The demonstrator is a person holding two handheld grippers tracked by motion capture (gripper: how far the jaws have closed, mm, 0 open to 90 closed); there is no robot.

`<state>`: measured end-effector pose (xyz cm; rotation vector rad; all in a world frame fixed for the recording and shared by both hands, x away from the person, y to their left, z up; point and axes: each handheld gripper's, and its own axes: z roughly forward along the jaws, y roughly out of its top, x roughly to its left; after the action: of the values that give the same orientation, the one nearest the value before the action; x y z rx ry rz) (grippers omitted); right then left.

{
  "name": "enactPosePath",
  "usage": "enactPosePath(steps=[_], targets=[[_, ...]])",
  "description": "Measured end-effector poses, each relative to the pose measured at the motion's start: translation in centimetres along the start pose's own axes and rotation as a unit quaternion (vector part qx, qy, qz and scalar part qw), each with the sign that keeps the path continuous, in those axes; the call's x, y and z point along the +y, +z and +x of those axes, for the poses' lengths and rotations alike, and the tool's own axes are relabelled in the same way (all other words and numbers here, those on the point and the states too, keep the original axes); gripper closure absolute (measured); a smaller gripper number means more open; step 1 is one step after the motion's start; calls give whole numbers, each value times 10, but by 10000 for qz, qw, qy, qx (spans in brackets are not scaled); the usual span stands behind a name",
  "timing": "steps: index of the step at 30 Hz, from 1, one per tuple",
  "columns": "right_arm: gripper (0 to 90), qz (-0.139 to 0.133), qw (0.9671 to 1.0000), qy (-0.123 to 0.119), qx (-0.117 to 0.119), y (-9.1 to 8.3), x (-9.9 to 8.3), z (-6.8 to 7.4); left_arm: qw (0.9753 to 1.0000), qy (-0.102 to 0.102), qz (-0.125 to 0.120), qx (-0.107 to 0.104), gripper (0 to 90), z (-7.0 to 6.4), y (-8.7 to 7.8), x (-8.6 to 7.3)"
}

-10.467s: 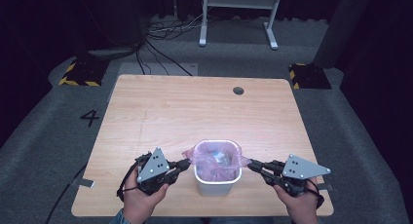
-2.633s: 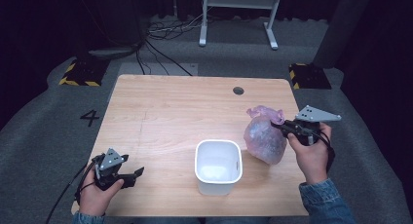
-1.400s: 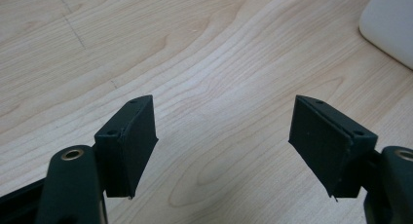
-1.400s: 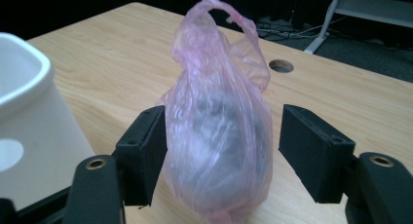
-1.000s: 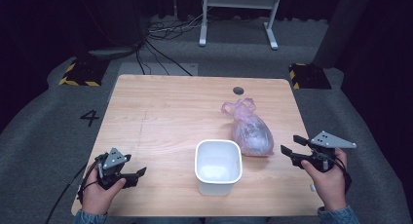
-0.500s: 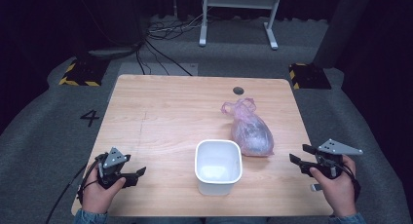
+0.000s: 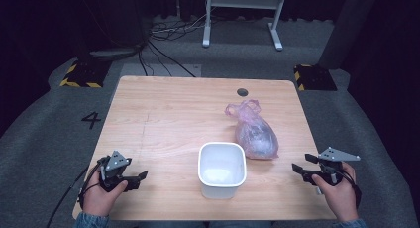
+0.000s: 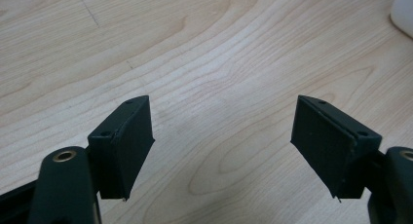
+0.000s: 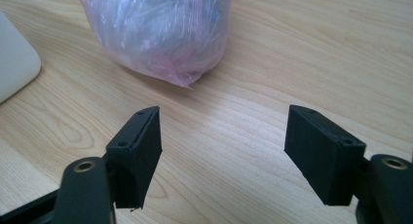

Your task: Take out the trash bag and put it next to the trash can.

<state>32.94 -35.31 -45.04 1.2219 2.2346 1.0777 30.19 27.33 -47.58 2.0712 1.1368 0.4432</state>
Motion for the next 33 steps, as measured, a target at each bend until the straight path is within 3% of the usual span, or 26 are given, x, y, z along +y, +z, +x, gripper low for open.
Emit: enactPosePath(steps=[17,33], targets=[[243,142,9997,199,2,21,-28,-4,9996,-35,258,62,210,5,10,-8],[204,235,9994,128,-207,36,-40,0,9992,-2,388,130,194,5,18,-11]])
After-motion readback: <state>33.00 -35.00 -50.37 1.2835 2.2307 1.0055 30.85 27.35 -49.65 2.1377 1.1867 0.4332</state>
